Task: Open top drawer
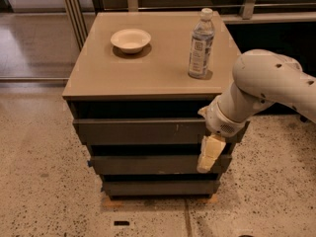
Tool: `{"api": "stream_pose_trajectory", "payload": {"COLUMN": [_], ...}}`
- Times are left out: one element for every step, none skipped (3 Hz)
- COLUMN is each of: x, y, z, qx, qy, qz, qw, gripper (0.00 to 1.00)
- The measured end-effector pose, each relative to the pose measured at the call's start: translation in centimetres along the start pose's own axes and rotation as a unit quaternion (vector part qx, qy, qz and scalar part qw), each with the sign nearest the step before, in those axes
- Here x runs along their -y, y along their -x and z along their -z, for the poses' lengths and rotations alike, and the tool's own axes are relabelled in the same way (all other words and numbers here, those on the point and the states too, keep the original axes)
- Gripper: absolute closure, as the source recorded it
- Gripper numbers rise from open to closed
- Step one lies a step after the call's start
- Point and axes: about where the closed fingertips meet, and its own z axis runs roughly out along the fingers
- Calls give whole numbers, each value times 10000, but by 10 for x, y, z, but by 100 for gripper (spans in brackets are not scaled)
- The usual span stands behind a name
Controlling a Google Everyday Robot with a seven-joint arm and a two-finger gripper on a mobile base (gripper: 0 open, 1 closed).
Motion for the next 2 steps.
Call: {"api": "stream_pose_trajectory", "payload": {"x": [13,30], "y": [-6,-10], "z": [-12,-25], "qx": [71,185], "qy": [-230,-443], "qz": [171,367], "qw": [9996,9982], "gripper": [0,0]}}
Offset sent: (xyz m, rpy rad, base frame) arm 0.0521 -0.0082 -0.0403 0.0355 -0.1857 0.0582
